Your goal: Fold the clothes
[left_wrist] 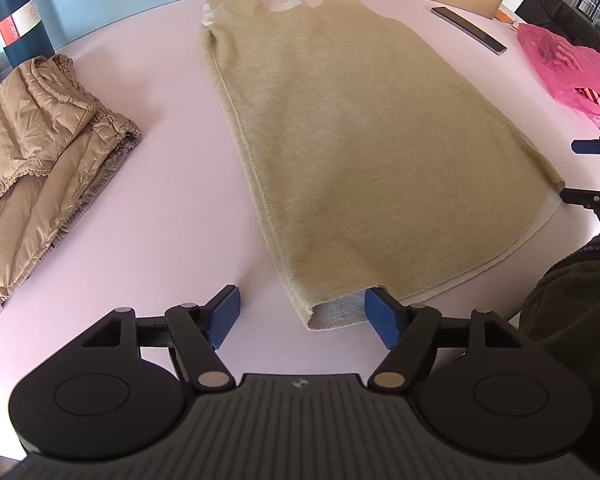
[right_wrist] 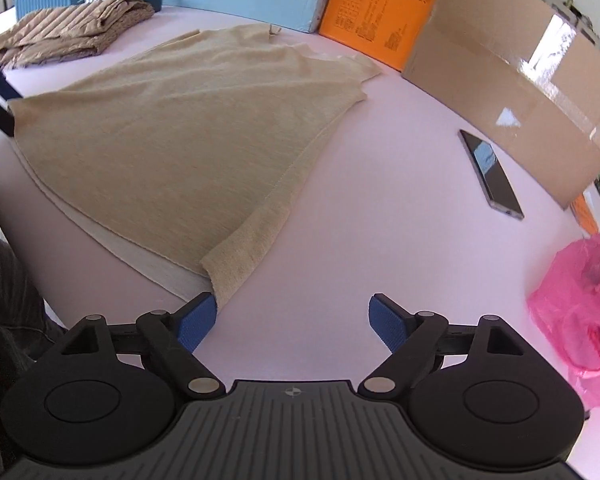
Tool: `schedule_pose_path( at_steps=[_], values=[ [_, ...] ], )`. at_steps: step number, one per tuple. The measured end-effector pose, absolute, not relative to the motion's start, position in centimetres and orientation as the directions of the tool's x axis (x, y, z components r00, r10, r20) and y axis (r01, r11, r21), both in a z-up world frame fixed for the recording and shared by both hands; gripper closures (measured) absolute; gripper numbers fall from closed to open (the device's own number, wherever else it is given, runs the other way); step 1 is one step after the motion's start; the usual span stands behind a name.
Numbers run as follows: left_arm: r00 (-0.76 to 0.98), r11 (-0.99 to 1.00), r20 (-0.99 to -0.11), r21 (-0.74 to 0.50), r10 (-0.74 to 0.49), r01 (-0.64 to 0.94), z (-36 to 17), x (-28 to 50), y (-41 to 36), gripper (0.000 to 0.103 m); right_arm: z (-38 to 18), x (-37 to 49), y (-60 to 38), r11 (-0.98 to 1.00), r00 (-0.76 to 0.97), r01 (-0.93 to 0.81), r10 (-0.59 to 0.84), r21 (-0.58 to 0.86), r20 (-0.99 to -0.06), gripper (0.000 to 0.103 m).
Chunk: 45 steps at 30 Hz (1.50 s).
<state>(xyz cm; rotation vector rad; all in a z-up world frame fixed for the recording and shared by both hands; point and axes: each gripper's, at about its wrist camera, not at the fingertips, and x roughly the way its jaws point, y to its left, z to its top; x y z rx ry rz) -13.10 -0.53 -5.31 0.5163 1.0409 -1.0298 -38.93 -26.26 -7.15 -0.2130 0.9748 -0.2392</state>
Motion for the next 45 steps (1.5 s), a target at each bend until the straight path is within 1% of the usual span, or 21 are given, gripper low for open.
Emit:
schedule_pose_path(
  at_steps=[2,3,5,8,12,13,15,19,21,22,24,27,29,31,33,35,38,41,45],
  values=[
    [0.131,0.453,-0.888,-0.094,-0.441,0.887,-5.2,-13.1,-0.6,0.029,-7.6,-38.5,-24.9,0.915,0.552,0.014,-0.343,-0.403,-0.760,0.015],
    [0.130,0.449,-0.889,-0.092,-0.439,0.889,-5.2,-13.1,-0.7,0.029,-7.8,-38.3,-24.2,0.880,0.556,-0.031,-0.378,-0.473,-0.740,0.012],
    [0.126,0.443,-0.890,-0.091,-0.438,0.892,-5.3,-13.1,-0.8,0.027,-8.1,-37.8,-23.7,0.835,0.548,-0.058,-0.431,-0.547,-0.716,0.010],
    [0.126,0.438,-0.890,-0.089,-0.438,0.894,-5.4,-13.1,-0.9,0.025,-8.0,-37.2,-24.2,0.843,0.502,0.017,-0.472,-0.537,-0.725,0.010],
    [0.123,0.438,-0.890,-0.093,-0.440,0.894,-5.5,-13.1,-1.0,0.023,-8.4,-37.0,-22.9,0.793,0.551,-0.112,-0.451,-0.598,-0.702,0.010],
    [0.121,0.437,-0.890,-0.094,-0.439,0.895,-5.5,-13.1,-1.0,0.022,-8.4,-36.7,-23.4,0.808,0.536,-0.087,-0.455,-0.582,-0.711,0.010],
    [0.120,0.435,-0.891,-0.094,-0.438,0.895,-5.5,-13.2,-1.1,0.021,-8.3,-36.5,-23.6,0.817,0.537,-0.076,-0.450,-0.572,-0.714,0.009],
    [0.122,0.435,-0.889,-0.093,-0.442,0.896,-5.5,-13.2,-1.1,0.021,-8.1,-36.0,-23.9,0.830,0.543,-0.066,-0.436,-0.554,-0.717,0.009],
    [0.123,0.436,-0.888,-0.093,-0.443,0.895,-5.6,-13.3,-1.3,0.021,-8.3,-36.0,-22.9,0.797,0.582,-0.158,-0.401,-0.582,-0.707,0.009],
    [0.125,0.436,-0.887,-0.092,-0.444,0.895,-5.6,-13.3,-1.2,0.021,-8.3,-35.8,-22.8,0.791,0.590,-0.168,-0.398,-0.589,-0.702,0.009],
    [0.127,0.436,-0.887,-0.090,-0.445,0.896,-5.7,-13.3,-1.2,0.021,-8.1,-35.3,-23.8,0.817,0.585,-0.108,-0.409,-0.567,-0.700,0.009],
    [0.127,0.438,-0.888,-0.090,-0.442,0.895,-5.8,-13.3,-1.1,0.021,-7.4,-34.9,-25.8,0.874,0.558,0.054,-0.427,-0.482,-0.712,0.009],
    [0.128,0.440,-0.888,-0.090,-0.441,0.894,-5.8,-13.4,-1.1,0.021,-7.4,-35.0,-25.4,0.869,0.568,0.007,-0.410,-0.494,-0.713,0.009],
    [0.129,0.440,-0.889,-0.089,-0.440,0.893,-5.8,-13.4,-1.1,0.021,-7.8,-35.6,-23.4,0.819,0.615,-0.132,-0.375,-0.559,-0.694,0.009],
    [0.130,0.440,-0.889,-0.087,-0.439,0.894,-5.8,-13.4,-1.2,0.020,-7.8,-35.9,-22.2,0.810,0.637,-0.164,-0.348,-0.563,-0.687,0.009],
    [0.131,0.443,-0.890,-0.086,-0.438,0.893,-5.8,-13.5,-1.2,0.020,-7.9,-35.4,-22.5,0.826,0.627,-0.151,-0.345,-0.543,-0.699,0.008],
    [0.134,0.444,-0.891,-0.083,-0.434,0.892,-5.8,-13.6,-1.3,0.020,-8.3,-34.9,-22.6,0.814,0.640,-0.143,-0.359,-0.563,-0.680,0.007],
    [0.137,0.445,-0.892,-0.079,-0.431,0.892,-5.8,-13.6,-1.3,0.020,-8.5,-34.3,-22.7,0.792,0.645,-0.120,-0.396,-0.598,-0.654,0.002],
    [0.142,0.452,-0.894,-0.074,-0.426,0.889,-5.7,-13.6,-1.1,0.019,-9.1,-34.1,-23.1,0.757,0.578,-0.116,-0.475,-0.643,-0.664,0.001]
  ],
)
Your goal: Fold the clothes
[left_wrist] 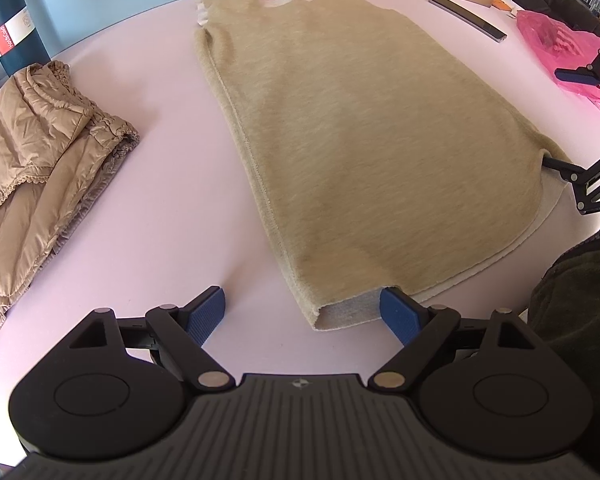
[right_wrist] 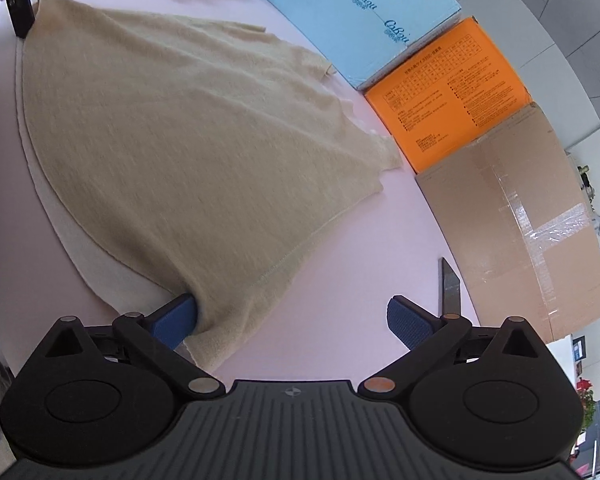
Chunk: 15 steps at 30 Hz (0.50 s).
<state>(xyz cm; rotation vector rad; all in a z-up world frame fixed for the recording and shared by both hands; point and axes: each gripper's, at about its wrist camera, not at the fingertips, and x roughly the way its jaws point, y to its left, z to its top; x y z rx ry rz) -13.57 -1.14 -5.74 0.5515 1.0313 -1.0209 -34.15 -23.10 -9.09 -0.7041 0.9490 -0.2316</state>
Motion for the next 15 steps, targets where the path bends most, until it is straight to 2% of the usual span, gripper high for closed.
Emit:
schedule_pose_path(
  at_steps=[5,8,9,10,11,12,13,15],
  values=[
    [0.149,0.462,-0.893,-0.072,-0.424,0.884,-5.8,-13.5,-1.0,0.019,-9.1,-35.2,-22.3,0.722,0.620,-0.190,-0.437,-0.665,-0.651,0.003],
    [0.154,0.459,-0.892,-0.067,-0.425,0.886,-5.8,-13.5,-1.1,0.019,-9.0,-35.3,-22.0,0.732,0.652,-0.247,-0.359,-0.634,-0.668,0.010],
    [0.154,0.458,-0.892,-0.065,-0.424,0.887,-5.8,-13.6,-1.1,0.019,-9.1,-35.1,-22.0,0.744,0.642,-0.271,-0.334,-0.611,-0.691,0.030],
    [0.154,0.457,-0.893,-0.064,-0.424,0.887,-5.8,-13.6,-1.1,0.018,-9.1,-34.9,-22.0,0.755,0.630,-0.294,-0.308,-0.587,-0.712,0.055],
    [0.154,0.457,-0.893,-0.064,-0.423,0.887,-5.9,-13.5,-1.1,0.018,-9.2,-34.6,-21.9,0.764,0.618,-0.317,-0.284,-0.562,-0.733,0.067],
    [0.154,0.457,-0.893,-0.064,-0.423,0.887,-5.9,-13.5,-1.1,0.018,-9.4,-34.5,-21.7,0.770,0.602,-0.339,-0.264,-0.541,-0.753,0.086],
    [0.155,0.458,-0.893,-0.063,-0.423,0.887,-5.8,-13.5,-1.0,0.018,-9.5,-34.4,-21.6,0.777,0.588,-0.353,-0.249,-0.521,-0.769,0.096],
    [0.159,0.461,-0.893,-0.060,-0.421,0.885,-5.8,-13.6,-1.0,0.018,-9.2,-34.3,-21.7,0.809,0.577,-0.334,-0.230,-0.483,-0.784,0.098]
  ],
)
